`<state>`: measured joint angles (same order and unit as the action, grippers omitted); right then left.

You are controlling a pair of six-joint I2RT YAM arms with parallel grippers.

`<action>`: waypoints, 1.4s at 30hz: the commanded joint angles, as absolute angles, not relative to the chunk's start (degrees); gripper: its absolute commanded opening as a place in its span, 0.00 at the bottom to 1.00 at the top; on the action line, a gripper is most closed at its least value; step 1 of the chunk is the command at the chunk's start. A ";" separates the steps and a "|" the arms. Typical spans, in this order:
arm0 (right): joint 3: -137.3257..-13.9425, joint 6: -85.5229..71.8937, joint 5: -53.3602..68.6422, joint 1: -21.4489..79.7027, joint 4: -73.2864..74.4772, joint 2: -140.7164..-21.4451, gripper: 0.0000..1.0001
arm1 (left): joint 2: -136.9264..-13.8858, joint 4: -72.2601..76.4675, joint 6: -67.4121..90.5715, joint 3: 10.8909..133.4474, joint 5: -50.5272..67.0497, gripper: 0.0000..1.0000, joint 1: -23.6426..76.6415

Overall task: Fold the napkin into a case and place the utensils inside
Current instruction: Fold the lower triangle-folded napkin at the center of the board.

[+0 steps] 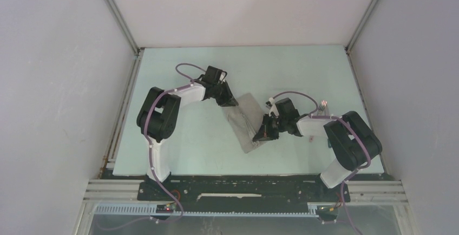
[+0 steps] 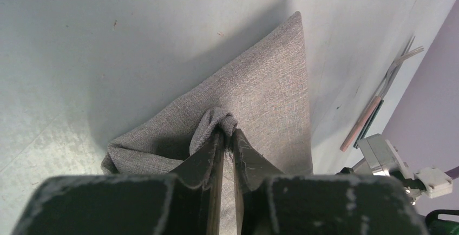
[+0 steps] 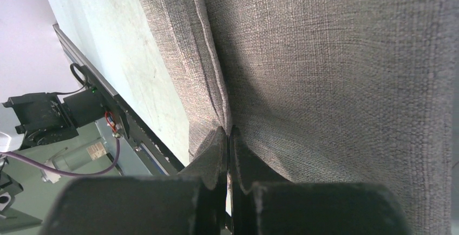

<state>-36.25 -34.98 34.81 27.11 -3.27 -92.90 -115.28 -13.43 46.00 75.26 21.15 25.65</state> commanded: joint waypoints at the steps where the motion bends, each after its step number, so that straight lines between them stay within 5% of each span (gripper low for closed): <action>1: -36.06 -33.35 34.14 26.54 -2.68 -92.86 0.03 | -116.12 -12.72 44.83 77.52 20.42 0.14 25.66; 7: -36.21 -32.93 33.42 26.46 -1.09 -91.02 0.13 | -116.42 -12.74 44.74 77.35 20.40 0.14 25.66; 21: -40.98 -24.90 23.13 30.15 13.20 -80.59 0.63 | -116.62 -12.74 44.74 77.35 21.09 0.14 25.75; 31: -43.33 -23.22 16.84 31.37 17.84 -78.62 0.65 | -116.10 -12.83 44.38 77.08 20.85 0.14 25.75; 42: -41.92 -25.71 28.90 31.58 12.87 -75.53 0.61 | -116.17 -12.88 44.61 77.59 21.41 0.14 25.75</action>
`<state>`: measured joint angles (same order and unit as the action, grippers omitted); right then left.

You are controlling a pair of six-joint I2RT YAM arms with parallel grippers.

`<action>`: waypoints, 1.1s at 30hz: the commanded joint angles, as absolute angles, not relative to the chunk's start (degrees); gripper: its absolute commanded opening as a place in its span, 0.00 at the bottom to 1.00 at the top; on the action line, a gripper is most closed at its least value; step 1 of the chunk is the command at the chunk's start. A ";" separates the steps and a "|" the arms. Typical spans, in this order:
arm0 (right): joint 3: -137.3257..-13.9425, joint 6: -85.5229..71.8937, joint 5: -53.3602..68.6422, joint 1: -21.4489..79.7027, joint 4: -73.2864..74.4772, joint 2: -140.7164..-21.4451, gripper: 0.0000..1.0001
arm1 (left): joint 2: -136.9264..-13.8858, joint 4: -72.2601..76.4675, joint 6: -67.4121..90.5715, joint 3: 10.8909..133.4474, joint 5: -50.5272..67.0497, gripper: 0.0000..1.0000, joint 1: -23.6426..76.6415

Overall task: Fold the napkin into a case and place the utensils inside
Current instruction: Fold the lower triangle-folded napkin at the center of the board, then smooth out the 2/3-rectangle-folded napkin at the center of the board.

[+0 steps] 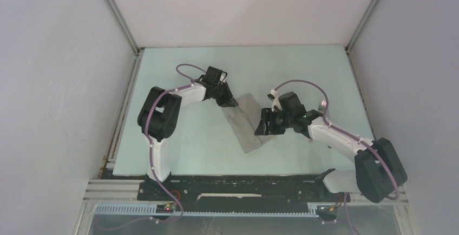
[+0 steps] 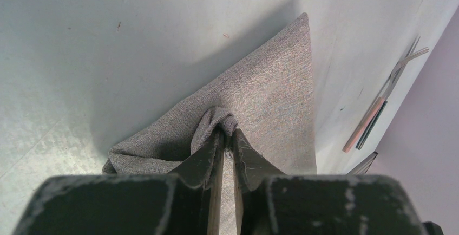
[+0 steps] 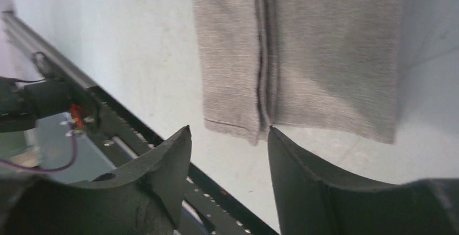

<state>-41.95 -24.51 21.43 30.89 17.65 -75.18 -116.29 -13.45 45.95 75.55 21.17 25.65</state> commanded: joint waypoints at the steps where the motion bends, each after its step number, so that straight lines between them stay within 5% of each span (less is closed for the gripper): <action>1: -41.89 -26.74 32.37 31.82 9.84 -78.59 0.52 | -116.25 -12.90 44.64 77.61 21.57 0.14 25.75; 3: -41.92 -28.78 37.10 32.27 5.38 -83.36 0.39 | -116.28 -12.91 44.57 77.69 21.41 0.14 25.75; 5: -41.79 -30.24 39.67 31.73 1.49 -86.09 0.36 | -116.12 -12.92 44.56 77.53 21.27 0.14 25.77; 13: -39.68 -33.56 50.52 25.51 -10.15 -96.14 0.61 | -116.56 -13.17 44.37 78.26 21.46 0.14 25.75; 21: -36.44 -36.61 51.37 20.98 -16.69 -103.24 0.63 | -116.39 -13.96 43.60 78.87 21.99 0.18 25.75; 29: -36.35 -36.30 48.37 21.18 -15.30 -102.58 0.64 | -107.81 -14.06 41.29 80.10 26.90 0.75 25.39; 33: -36.39 -36.29 48.30 21.46 -15.52 -102.75 0.64 | -101.23 -5.72 43.04 72.72 28.48 0.78 23.66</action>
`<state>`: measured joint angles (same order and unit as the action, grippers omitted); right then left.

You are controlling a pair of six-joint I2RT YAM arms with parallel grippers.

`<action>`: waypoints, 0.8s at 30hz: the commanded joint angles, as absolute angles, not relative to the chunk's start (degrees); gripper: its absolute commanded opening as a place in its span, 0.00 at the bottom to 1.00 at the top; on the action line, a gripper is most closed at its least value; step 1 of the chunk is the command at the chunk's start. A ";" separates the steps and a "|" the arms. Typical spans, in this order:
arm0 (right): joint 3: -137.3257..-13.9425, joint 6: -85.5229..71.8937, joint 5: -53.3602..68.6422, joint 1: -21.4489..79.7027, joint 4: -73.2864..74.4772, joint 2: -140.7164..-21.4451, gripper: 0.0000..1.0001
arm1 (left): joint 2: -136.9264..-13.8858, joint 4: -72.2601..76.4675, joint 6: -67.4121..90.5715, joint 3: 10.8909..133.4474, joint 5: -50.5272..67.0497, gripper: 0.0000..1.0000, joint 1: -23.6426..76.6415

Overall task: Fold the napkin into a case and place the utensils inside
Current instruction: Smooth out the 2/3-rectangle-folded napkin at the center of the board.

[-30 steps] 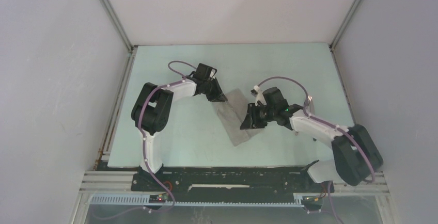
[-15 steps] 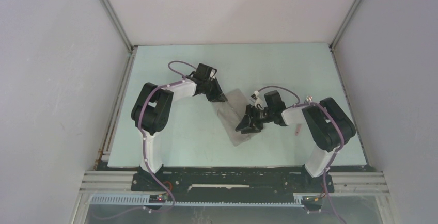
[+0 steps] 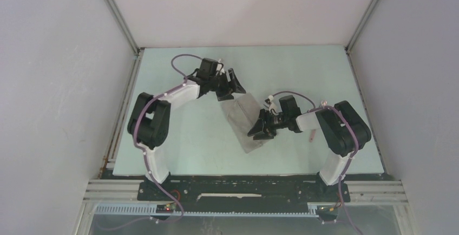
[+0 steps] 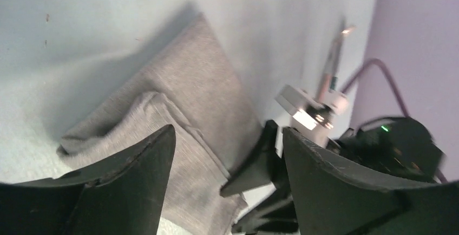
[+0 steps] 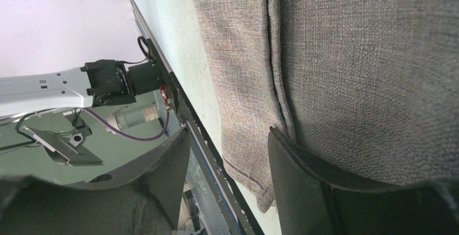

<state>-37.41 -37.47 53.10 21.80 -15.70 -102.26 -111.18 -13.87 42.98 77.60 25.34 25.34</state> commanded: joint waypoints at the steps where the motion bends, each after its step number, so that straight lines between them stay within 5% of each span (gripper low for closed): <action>1: -36.38 -36.09 48.24 21.51 -15.27 -102.71 0.64 | -99.51 -2.00 44.67 69.82 29.17 0.75 23.06; 3: -36.39 -35.95 48.17 21.73 -15.27 -102.45 0.64 | -98.31 6.10 48.70 64.55 31.24 0.68 22.49; 6: -36.39 -35.97 47.91 21.81 -15.46 -102.22 0.64 | -99.18 14.30 52.63 59.36 33.68 0.33 22.46; 11: -36.36 -35.78 47.58 21.96 -15.18 -102.02 0.63 | -103.07 26.97 57.79 53.36 35.26 0.02 22.07; 24: -36.39 -35.49 46.99 22.56 -14.85 -101.40 0.64 | -115.94 43.31 63.79 50.62 35.02 0.00 20.04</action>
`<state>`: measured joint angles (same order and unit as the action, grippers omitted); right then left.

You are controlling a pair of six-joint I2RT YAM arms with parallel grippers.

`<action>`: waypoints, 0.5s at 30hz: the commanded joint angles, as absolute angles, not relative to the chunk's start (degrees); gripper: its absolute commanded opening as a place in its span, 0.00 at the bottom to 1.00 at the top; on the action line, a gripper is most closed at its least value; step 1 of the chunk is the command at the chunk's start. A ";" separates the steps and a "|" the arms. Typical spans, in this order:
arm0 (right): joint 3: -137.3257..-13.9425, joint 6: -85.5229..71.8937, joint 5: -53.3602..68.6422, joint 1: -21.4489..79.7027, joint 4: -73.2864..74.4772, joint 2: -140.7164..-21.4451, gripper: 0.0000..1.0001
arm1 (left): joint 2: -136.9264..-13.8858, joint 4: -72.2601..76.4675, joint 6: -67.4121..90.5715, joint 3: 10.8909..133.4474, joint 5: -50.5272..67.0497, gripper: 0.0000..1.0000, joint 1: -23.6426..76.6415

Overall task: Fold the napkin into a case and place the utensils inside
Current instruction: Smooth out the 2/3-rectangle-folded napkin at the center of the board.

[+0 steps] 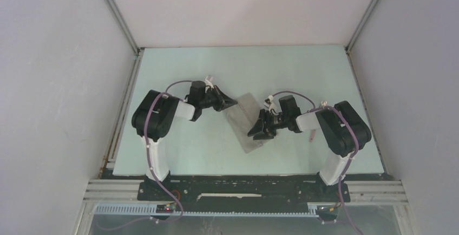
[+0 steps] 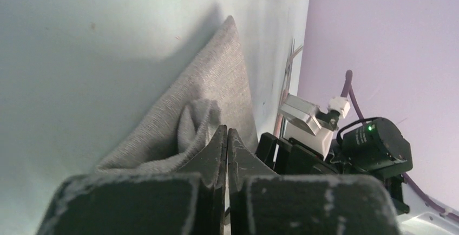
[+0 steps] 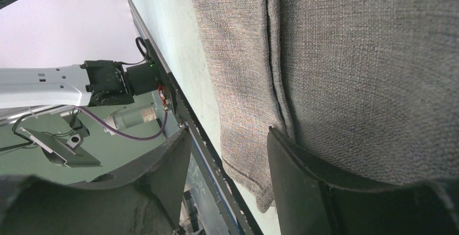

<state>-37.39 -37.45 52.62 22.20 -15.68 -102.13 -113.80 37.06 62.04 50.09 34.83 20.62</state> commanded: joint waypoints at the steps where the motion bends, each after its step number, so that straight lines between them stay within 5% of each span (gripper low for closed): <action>1: -36.39 -35.54 46.85 22.58 -14.85 -101.35 0.65 | -116.92 43.33 64.28 51.15 34.77 0.00 20.18; 9: -38.07 -35.33 45.75 22.87 -10.52 -96.48 0.74 | -120.82 41.70 66.57 52.56 31.62 0.00 20.83; 15: -45.93 -33.92 42.74 27.04 -0.43 -89.70 0.93 | -121.85 41.91 66.53 52.15 31.80 0.00 20.58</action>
<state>-39.92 -36.14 46.65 23.99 -6.72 -94.85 -120.73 41.15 66.22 51.24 33.32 20.67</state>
